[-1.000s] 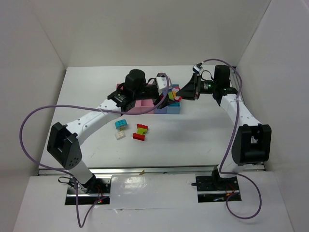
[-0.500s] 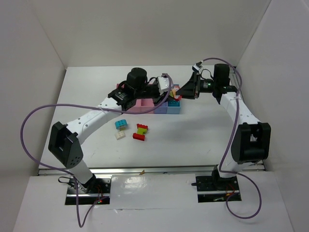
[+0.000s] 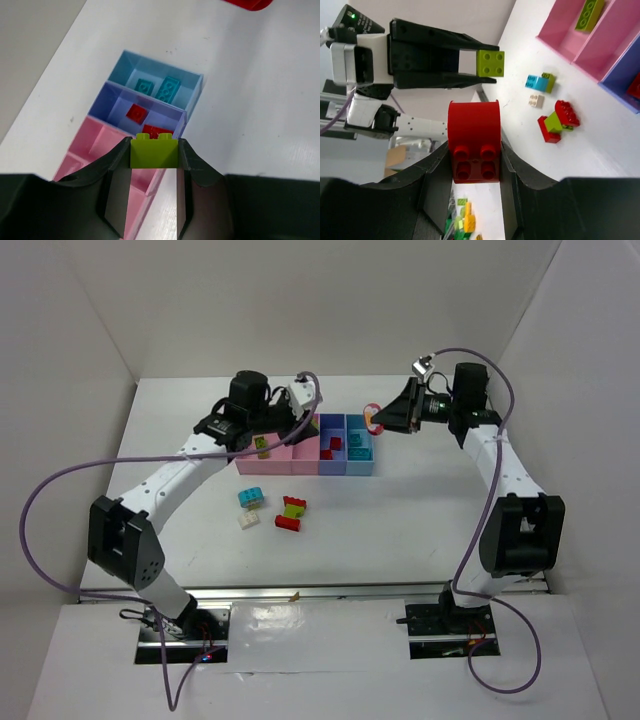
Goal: Sort the legos into containers by color
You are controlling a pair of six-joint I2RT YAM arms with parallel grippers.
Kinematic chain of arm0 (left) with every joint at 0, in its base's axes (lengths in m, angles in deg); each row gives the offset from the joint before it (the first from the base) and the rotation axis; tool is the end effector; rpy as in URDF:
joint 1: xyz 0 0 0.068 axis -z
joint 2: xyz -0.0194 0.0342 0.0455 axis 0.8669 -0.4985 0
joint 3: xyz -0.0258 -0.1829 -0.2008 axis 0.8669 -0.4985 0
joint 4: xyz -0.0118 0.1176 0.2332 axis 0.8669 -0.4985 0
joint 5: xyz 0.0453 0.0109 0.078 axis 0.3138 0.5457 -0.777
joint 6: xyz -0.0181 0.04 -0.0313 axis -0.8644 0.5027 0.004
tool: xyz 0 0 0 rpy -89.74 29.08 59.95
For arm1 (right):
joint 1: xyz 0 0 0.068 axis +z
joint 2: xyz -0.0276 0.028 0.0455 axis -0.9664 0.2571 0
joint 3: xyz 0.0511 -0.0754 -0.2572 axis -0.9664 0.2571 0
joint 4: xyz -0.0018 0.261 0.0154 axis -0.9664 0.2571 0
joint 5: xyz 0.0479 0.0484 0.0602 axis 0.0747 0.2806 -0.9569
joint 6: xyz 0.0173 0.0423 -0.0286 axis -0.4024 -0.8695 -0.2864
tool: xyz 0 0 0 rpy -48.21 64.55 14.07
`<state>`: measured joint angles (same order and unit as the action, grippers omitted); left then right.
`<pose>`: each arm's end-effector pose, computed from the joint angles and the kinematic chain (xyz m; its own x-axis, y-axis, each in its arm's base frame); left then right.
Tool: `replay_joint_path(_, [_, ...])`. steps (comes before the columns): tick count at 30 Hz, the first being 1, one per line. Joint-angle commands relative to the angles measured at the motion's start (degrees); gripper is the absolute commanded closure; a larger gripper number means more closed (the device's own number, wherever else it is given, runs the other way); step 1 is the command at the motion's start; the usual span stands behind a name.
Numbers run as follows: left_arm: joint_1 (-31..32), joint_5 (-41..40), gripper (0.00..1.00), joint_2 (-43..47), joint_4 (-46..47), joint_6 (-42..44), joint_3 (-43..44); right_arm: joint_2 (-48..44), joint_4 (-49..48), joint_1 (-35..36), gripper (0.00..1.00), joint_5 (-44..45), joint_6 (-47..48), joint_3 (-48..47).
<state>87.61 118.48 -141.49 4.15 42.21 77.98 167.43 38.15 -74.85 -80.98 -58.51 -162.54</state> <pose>0.3285 -0.1904 0.3588 -0.0096 0.3476 -0.9376 0.8627 0.4770 0.1680 0.3508 0.0354 0.3337 -0.8585 0.1835 -0.4789 -0.4289 0.2550 0.8666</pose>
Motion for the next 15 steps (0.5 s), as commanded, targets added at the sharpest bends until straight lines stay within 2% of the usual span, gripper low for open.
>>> replay_joint_path(1, [-3.67,-0.98,1.00,4.00,-0.90,-4.02,-0.67,-0.50,1.73,0.01,0.75,5.07,2.16,-3.74])
replay_joint_path(3, [-6.22,-1.59,1.00,4.01,0.50,-8.67,-1.37,-0.50,5.07,0.01,0.75,9.30,3.48,-4.28])
replay_joint_path(4, [-7.46,-1.07,1.00,3.31,0.50,-13.74,-0.85,-1.11,6.12,0.01,0.75,16.63,4.01,-4.80])
replay_joint_path(6, [-10.53,0.41,1.00,1.73,-2.46,-21.39,2.55,-2.43,7.96,2.90,0.75,25.10,7.51,-5.67])
replay_joint_path(10, [-13.53,3.58,1.00,-1.62,-8.27,-29.76,7.84,2.48,17.10,9.84,0.75,41.72,12.52,-12.79])
replay_joint_path(11, [-13.53,3.59,1.00,-2.31,-8.89,-30.92,7.85,3.88,18.77,11.51,0.75,48.54,13.50,-16.37])
replay_joint_path(13, [-12.92,1.32,1.00,-2.32,-10.21,-31.72,8.47,7.75,22.55,16.08,0.75,54.74,14.04,-19.29])
replay_joint_path(15, [-11.69,-5.88,1.00,-2.32,-14.94,-34.44,10.92,10.64,23.10,17.76,0.75,60.90,13.95,-21.67])
